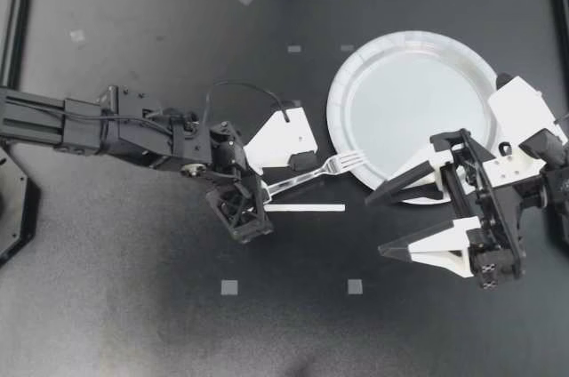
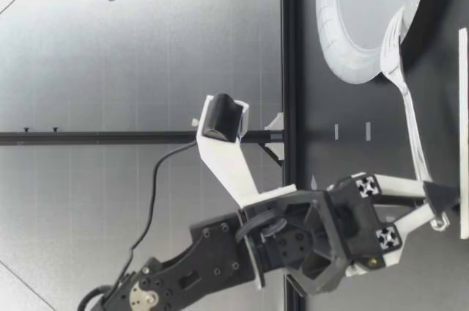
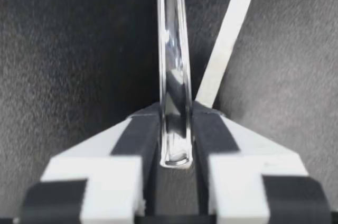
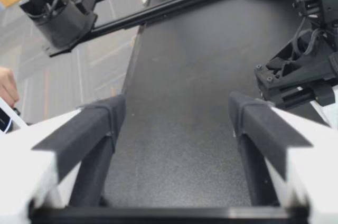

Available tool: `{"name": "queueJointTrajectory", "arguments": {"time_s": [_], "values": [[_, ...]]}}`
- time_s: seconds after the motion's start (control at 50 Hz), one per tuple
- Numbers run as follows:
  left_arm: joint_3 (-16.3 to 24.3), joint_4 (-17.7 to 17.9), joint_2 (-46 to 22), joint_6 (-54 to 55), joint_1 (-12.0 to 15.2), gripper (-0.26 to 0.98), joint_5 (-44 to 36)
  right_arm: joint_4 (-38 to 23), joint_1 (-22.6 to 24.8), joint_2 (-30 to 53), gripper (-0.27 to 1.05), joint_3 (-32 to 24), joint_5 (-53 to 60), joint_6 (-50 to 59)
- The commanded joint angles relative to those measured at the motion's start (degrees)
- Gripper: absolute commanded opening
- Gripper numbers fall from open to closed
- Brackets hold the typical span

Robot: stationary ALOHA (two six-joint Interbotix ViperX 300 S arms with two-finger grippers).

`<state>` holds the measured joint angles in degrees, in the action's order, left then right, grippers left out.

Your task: Pick up the fork and place it on the plate.

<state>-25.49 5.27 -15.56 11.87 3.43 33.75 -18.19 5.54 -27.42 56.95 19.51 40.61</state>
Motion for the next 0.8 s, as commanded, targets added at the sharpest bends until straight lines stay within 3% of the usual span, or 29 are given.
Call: {"name": "queueJointTrajectory", "arguments": {"time_s": [0.0,0.34,0.78], "values": [[1.8,0.1,1.6,-0.2,0.1,-0.01,1.6,0.2,0.4,0.0,0.77,-1.4,1.2,0.1],[4.7,0.1,1.6,-1.9,0.1,0.00,2.6,0.2,0.4,0.6,0.77,-1.1,2.1,0.3],[4.9,0.2,1.2,-2.2,0.1,0.02,4.0,0.4,1.3,0.6,0.77,-1.1,2.1,0.4]]}}
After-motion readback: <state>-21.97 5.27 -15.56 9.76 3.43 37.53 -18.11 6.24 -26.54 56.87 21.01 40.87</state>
